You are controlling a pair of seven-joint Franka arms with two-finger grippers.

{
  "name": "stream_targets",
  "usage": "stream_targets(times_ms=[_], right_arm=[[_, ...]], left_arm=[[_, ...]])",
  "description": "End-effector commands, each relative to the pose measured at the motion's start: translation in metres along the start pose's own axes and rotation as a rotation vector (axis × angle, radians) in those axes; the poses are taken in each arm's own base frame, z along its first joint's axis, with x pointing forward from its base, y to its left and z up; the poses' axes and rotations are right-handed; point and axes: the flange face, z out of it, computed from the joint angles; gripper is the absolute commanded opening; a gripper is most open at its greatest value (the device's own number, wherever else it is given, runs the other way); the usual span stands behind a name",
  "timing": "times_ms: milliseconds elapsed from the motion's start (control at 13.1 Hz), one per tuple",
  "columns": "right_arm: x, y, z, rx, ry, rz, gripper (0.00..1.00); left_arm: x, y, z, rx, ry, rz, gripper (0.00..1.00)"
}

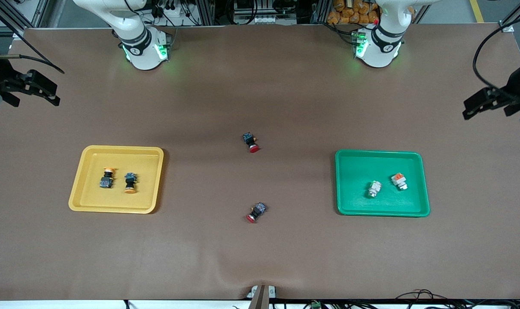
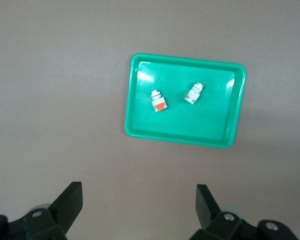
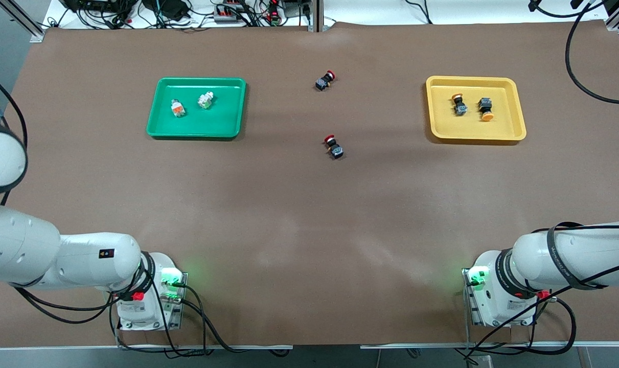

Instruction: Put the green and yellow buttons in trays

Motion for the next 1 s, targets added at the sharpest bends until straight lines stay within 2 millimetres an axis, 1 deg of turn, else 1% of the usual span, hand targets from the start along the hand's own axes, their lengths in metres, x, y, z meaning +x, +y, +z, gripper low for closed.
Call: stream_targets(times_ms=[0, 77, 230, 306, 459, 689, 919], right_arm=[[-0.003, 0.003, -0.003, -0.014, -0.002, -0.005, 1.0], [-0.003, 0.003, -0.003, -0.014, -0.002, -0.004, 1.0], [-0.003, 0.004, -0.003, -0.012, -0.002, -0.004, 1.0], [-0.003, 0.004, -0.003, -0.012, -0.002, -0.004, 1.0], [-0.003, 0.005, -0.003, -0.011, 0.001, -0.003, 1.0], [-0.003, 0.005, -0.003, -0.011, 0.001, -0.003, 1.0], [-0.003, 0.005, -0.003, -0.009, 0.001, -0.003, 1.0]], left_arm=[[-0.027, -0.007, 0.002, -0.018, -0.011, 0.024, 1.0], [-0.031, -0.008, 0.001, -0.016, -0.011, 0.022, 1.0], [-0.032, -0.01, -0.001, -0.018, -0.008, 0.019, 1.0], [-0.037, -0.01, -0.004, -0.018, -0.006, 0.019, 1.0], [-0.039, -0.01, -0.006, -0.017, -0.011, 0.018, 1.0], [-0.047, -0.01, -0.009, -0.013, -0.042, -0.002, 1.0], [-0.047, -0.012, -0.013, -0.01, -0.037, 0.012, 1.0]])
